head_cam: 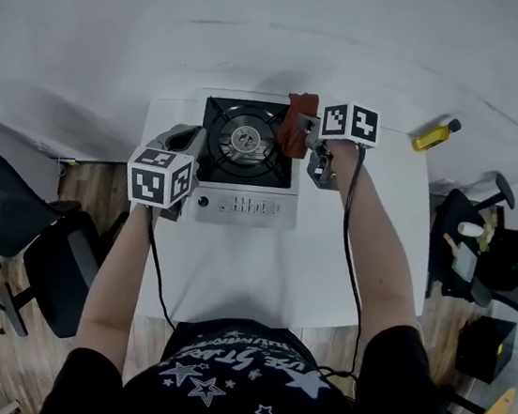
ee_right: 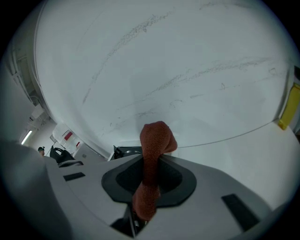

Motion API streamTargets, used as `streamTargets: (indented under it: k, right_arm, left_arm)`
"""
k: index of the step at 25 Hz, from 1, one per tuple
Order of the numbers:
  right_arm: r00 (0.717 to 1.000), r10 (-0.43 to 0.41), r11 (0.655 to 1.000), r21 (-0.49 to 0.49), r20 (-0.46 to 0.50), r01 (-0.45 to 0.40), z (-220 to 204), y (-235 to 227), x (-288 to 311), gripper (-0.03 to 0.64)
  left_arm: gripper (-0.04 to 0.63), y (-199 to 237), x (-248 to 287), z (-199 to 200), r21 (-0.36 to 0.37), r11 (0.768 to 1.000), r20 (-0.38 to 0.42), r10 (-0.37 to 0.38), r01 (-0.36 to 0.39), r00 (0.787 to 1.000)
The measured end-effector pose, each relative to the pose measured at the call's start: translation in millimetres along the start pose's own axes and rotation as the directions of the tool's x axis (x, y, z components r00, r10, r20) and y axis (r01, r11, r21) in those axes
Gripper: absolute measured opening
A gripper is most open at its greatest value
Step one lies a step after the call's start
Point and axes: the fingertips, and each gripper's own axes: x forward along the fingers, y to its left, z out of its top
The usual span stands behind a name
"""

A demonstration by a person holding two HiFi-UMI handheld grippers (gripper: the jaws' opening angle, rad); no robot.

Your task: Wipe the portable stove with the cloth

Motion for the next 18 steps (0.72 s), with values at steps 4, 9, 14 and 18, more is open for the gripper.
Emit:
streamTargets:
  k: [4,9,14,18]
  right_arm:
    - [0.998,0.062,0.997,-0.057,0.022,-0.061,13,43,-5,0.063]
    - [0.987,0.161,0.979,-0.128,0.011,-0.159,17,116,7,0.063]
    - [0.975,0.219,0.962,-0.159,-0.034,-0.222,2,177,36,0.063]
    - [0.971,0.223,0.962,-0.14,-0.087,-0.234,-22,200,67,0.063]
  left_arm:
    - [0.006,22,-20,3,-0.019,0.999,0.023,0.034,-0.034,0.999]
    - [0.006,52,-48,5,-0.042,0.996,0.048,0.078,-0.076,0.996]
    - [0.006,84,-72,-4,-0.07,0.992,0.053,0.113,-0.109,0.992]
    - [0.006,103,-84,-17,-0.101,0.988,0.045,0.123,-0.118,0.991]
